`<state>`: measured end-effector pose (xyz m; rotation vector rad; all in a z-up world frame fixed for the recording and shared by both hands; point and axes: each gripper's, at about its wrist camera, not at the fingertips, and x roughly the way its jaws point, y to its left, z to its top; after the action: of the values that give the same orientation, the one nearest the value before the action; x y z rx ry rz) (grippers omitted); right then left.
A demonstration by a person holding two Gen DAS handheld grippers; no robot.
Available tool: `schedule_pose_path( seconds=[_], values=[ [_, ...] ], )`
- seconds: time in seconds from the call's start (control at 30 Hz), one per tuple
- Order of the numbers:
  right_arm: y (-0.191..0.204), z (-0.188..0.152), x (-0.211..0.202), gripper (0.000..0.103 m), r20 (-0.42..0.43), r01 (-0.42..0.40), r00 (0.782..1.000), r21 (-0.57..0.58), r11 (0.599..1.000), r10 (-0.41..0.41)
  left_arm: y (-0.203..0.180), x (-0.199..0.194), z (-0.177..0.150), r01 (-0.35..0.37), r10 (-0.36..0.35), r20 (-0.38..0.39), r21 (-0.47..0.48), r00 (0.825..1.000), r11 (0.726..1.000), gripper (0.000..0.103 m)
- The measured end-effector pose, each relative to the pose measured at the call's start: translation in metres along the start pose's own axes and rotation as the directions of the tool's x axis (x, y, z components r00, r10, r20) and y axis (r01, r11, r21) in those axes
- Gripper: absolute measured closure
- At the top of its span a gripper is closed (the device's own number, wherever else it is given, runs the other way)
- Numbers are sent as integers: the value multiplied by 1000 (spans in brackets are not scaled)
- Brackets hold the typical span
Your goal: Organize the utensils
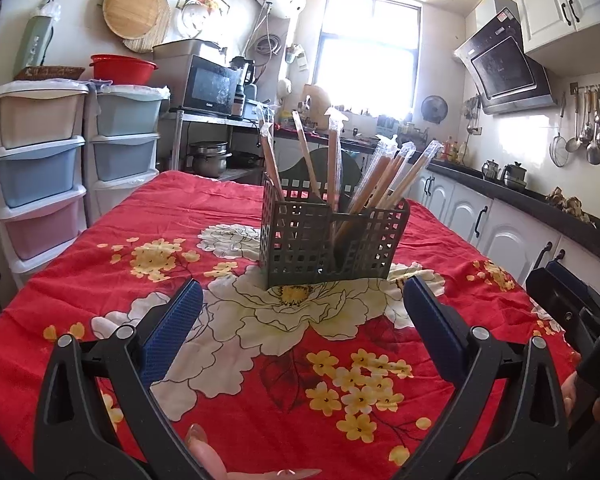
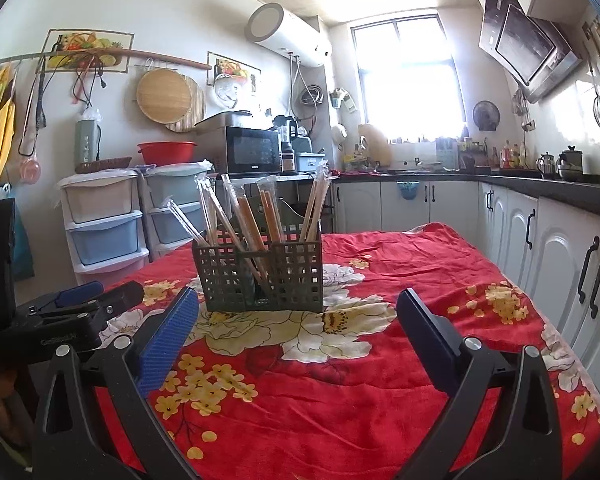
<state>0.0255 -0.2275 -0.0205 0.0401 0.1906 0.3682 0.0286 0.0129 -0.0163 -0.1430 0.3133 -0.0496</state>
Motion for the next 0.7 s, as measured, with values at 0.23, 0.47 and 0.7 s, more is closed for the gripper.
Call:
schedule_pose_path(
  seconds=[0.23,0.47,0.7],
  values=[
    [-1,-1,0,6,-1,2,1000,3,1000,-2,0,1,0,0,0,0,0,1000,1000,11],
    [-1,-1,-1,6,2,4,1000,3,1000,-4,1,0,0,-1,1,1,2,1000,1000,11],
    [-2,-1,-1,6,4,4,1000,4,1000,-4,0,0,0,0,0,0,1,1000,1000,11]
  ],
)
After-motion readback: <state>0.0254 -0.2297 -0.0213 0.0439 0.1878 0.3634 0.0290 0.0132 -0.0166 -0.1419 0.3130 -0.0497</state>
